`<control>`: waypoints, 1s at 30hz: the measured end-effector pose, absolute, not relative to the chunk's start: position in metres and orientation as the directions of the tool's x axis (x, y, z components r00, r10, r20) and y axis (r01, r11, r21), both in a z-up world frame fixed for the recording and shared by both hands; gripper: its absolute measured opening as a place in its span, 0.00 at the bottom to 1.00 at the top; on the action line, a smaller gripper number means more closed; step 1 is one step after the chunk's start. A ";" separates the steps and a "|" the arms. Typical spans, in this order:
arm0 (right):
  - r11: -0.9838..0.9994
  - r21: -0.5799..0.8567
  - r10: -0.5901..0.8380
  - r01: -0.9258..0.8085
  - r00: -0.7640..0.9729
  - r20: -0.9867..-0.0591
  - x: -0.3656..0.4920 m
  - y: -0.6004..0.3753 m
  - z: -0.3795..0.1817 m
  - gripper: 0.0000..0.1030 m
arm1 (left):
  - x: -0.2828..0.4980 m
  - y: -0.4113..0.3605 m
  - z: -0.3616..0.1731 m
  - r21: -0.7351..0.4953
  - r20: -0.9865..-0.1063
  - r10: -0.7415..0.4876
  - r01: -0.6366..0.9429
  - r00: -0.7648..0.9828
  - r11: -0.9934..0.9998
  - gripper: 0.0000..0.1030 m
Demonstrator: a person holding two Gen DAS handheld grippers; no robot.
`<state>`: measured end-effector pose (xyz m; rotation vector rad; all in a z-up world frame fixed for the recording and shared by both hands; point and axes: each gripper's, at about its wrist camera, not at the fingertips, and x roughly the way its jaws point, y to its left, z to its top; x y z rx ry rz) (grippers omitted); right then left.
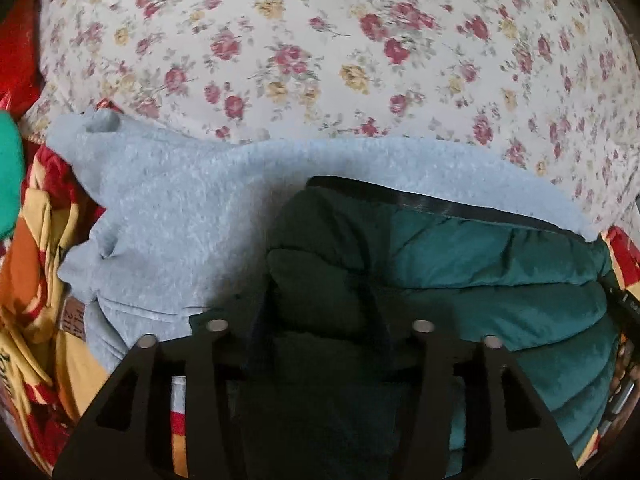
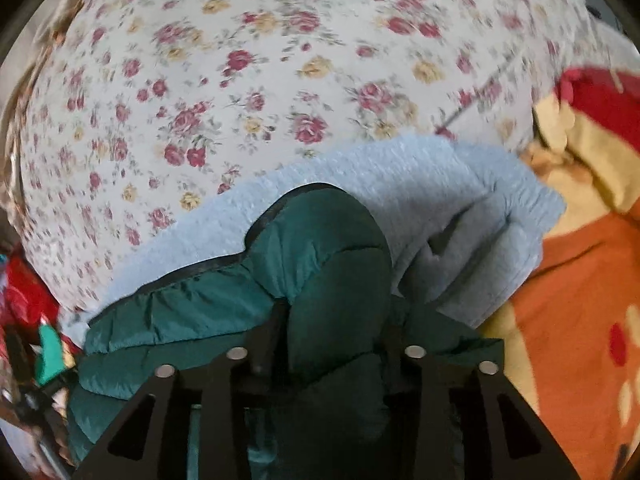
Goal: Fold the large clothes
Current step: 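Fold the held hem end over the jacket body with both tools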
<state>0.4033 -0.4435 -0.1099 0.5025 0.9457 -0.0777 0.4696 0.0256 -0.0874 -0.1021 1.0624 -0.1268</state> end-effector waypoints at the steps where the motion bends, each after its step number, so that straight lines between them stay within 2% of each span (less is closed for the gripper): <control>1: 0.875 0.390 0.158 0.287 0.592 -0.790 0.403 -0.446 -0.111 0.47 | 0.469 0.030 -0.089 -0.150 -0.865 -0.144 0.026 0.481 0.988 0.65; 2: 0.868 0.399 0.163 0.297 0.587 -0.793 0.403 -0.448 -0.113 0.49 | 0.469 0.035 -0.089 -0.178 -0.864 -0.156 -0.001 0.478 0.984 0.69; 7: 0.896 0.348 0.130 0.275 0.587 -0.799 0.392 -0.447 -0.079 0.51 | 0.451 0.062 -0.063 -0.325 -0.822 -0.266 -0.032 0.505 0.945 0.69; 8: 0.901 0.343 0.125 0.266 0.598 -0.792 0.386 -0.448 -0.073 0.57 | 0.443 0.066 -0.054 -0.332 -0.809 -0.274 -0.019 0.520 0.943 0.69; 9: 0.903 0.347 0.128 0.255 0.609 -0.783 0.377 -0.452 -0.065 0.72 | 0.438 0.069 -0.048 -0.330 -0.803 -0.276 -0.009 0.528 0.944 0.69; 11: 0.895 0.369 0.153 0.249 0.607 -0.780 0.367 -0.460 -0.063 0.85 | 0.426 0.075 -0.043 -0.319 -0.811 -0.271 -0.003 0.519 0.948 0.70; 14: 0.865 0.436 0.240 0.247 0.560 -0.793 0.354 -0.474 -0.077 0.85 | 0.416 0.083 -0.054 -0.367 -0.823 -0.324 -0.002 0.468 0.930 0.71; 17: 0.817 0.513 0.333 0.263 0.513 -0.791 0.343 -0.483 -0.104 0.85 | 0.411 0.086 -0.077 -0.499 -0.790 -0.467 0.025 0.397 0.866 0.71; 18: 0.796 0.546 0.365 0.263 0.510 -0.779 0.340 -0.484 -0.111 0.85 | 0.409 0.088 -0.087 -0.550 -0.765 -0.521 0.038 0.379 0.834 0.75; 22: 0.708 0.657 0.484 0.259 0.499 -0.719 0.339 -0.487 -0.139 0.86 | 0.413 0.092 -0.113 -0.640 -0.713 -0.608 0.031 0.349 0.768 0.89; 24: 0.667 0.698 0.526 0.258 0.500 -0.688 0.342 -0.488 -0.151 0.91 | 0.415 0.095 -0.125 -0.687 -0.678 -0.653 0.024 0.339 0.726 0.96; 28: 0.664 0.714 0.544 0.220 0.513 -0.664 0.347 -0.483 -0.153 0.94 | 0.414 0.081 -0.128 -0.713 -0.657 -0.694 0.053 0.294 0.699 0.99; 29: 0.667 0.713 0.544 0.216 0.512 -0.664 0.348 -0.481 -0.153 0.92 | 0.411 0.072 -0.124 -0.698 -0.667 -0.689 0.087 0.283 0.711 0.99; 30: 0.668 0.713 0.543 0.213 0.515 -0.663 0.349 -0.479 -0.152 0.81 | 0.408 0.066 -0.119 -0.675 -0.681 -0.675 0.116 0.282 0.729 0.97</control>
